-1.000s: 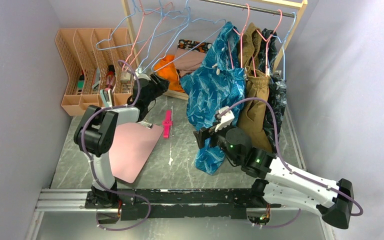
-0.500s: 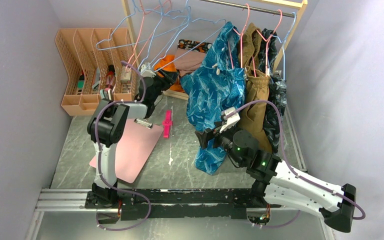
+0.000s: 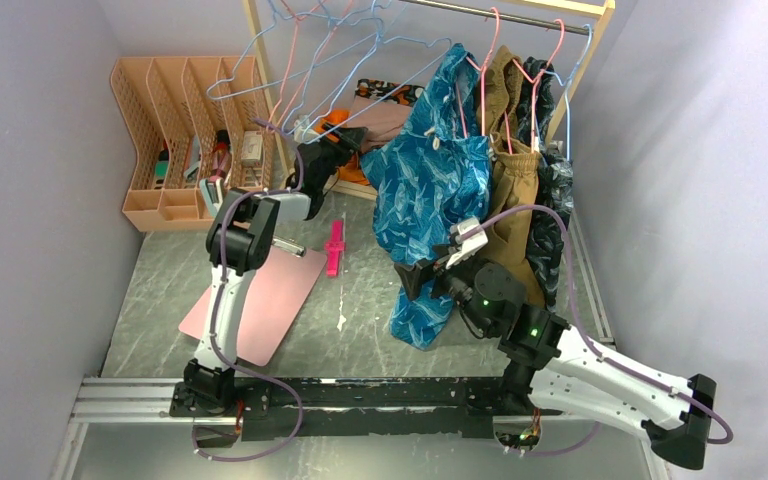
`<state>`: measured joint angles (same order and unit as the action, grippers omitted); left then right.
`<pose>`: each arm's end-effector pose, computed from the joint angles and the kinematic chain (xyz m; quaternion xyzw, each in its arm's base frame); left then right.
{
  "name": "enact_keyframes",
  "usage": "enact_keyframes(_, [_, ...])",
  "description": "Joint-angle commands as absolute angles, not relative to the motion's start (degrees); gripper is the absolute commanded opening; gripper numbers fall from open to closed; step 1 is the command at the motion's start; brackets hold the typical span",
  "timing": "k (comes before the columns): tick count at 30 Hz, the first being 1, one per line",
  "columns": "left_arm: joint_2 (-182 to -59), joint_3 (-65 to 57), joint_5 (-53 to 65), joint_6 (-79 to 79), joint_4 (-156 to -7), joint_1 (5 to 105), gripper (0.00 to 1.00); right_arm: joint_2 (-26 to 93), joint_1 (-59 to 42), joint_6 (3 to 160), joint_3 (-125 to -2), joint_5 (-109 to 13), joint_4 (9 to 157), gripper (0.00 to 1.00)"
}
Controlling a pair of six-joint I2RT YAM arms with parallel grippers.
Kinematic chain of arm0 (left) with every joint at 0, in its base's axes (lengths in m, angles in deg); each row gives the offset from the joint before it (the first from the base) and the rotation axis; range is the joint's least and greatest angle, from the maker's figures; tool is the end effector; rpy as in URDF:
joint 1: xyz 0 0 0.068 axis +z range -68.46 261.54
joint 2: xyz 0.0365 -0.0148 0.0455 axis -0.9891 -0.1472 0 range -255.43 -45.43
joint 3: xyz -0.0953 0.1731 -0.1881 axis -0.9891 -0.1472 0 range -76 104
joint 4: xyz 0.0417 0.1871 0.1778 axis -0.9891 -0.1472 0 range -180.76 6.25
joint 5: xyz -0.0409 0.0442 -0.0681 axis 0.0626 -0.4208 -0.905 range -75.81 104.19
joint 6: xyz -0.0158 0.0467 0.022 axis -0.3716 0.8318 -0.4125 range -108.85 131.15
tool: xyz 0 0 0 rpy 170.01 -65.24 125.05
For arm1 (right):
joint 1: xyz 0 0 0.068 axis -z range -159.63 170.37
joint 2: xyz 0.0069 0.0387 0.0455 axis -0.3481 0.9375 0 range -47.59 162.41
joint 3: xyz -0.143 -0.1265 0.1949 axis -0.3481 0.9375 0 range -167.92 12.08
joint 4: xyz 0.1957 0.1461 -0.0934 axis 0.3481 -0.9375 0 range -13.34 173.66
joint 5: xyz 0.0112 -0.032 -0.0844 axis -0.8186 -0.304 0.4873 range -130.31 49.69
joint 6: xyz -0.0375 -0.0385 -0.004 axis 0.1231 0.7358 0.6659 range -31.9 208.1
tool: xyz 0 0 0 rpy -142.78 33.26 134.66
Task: Place the shorts on the hanger
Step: Pick up the shorts from the center of the board.
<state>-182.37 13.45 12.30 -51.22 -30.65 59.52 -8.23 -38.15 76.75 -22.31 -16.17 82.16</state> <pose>0.4925 -0.2004 0.1643 -0.2202 0.6346 -0.5057 0.5414 0.1017 0.1381 0.3077 -0.1641 0.7242 0.2451 0.6233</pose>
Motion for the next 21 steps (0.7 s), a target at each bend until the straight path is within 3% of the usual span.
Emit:
enact_keyframes(1, [-184.60,17.87,13.29,-53.63,-31.97,59.11,0.70,-8.36,-38.53,76.85,-21.73,-16.13,83.82,0.93])
enact_keyframes(21, [-185.35,11.94,15.98,-58.73,-22.60,59.57,0.76,-9.28,-38.54,76.33,-20.70,-16.76,85.06,0.93])
